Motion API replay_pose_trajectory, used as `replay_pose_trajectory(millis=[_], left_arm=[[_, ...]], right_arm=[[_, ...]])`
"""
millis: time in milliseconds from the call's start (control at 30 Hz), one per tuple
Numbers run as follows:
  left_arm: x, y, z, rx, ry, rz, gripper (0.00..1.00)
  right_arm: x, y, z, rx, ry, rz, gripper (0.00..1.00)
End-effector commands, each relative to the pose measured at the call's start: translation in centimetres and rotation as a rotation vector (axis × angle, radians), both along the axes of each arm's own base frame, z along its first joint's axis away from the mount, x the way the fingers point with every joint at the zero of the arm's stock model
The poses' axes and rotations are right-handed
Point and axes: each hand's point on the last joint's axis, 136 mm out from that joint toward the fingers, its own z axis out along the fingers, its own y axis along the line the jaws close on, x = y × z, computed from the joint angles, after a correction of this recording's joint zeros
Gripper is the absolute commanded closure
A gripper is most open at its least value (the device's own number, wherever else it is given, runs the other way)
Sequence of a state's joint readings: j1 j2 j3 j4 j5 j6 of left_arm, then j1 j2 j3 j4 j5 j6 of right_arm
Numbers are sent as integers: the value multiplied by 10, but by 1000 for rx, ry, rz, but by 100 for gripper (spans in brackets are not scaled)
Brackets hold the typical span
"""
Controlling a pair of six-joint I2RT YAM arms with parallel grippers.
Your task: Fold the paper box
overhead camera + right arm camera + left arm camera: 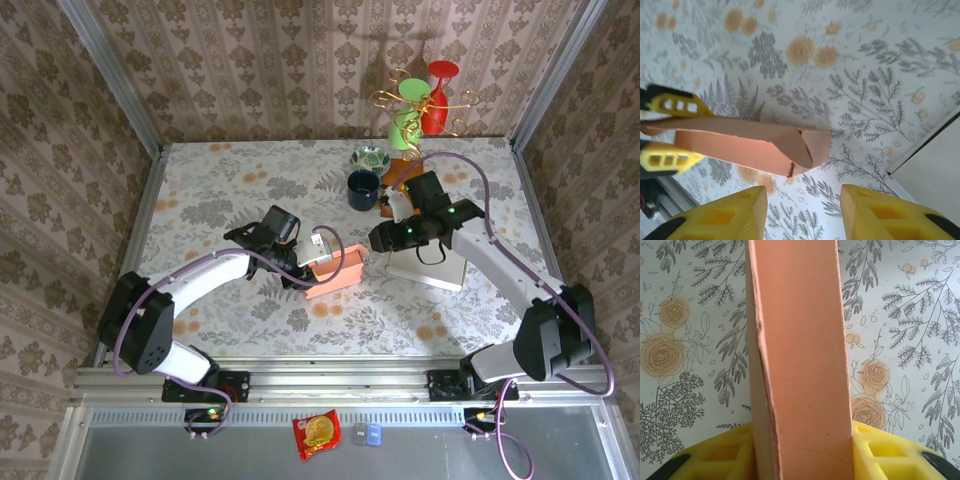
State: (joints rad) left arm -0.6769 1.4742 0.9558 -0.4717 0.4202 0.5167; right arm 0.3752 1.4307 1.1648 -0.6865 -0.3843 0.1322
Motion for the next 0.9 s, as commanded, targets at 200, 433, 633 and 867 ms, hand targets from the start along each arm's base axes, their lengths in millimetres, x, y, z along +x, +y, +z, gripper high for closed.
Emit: replay_pose_trajectory(millis=[200, 433, 633, 867], left_arm=[[-2, 1, 7, -7, 10, -19, 73], [-2, 2, 6, -10, 13, -16, 73], [0, 1, 6, -13, 16, -12, 73], [1, 0, 6, -19, 22, -10, 73]], right_arm=[[-5, 21, -23, -111, 10, 167, 55], [4, 30, -24, -122, 9, 183, 62], [6, 30, -29, -138, 22, 180, 71], [9, 29, -30, -168, 12, 170, 80]])
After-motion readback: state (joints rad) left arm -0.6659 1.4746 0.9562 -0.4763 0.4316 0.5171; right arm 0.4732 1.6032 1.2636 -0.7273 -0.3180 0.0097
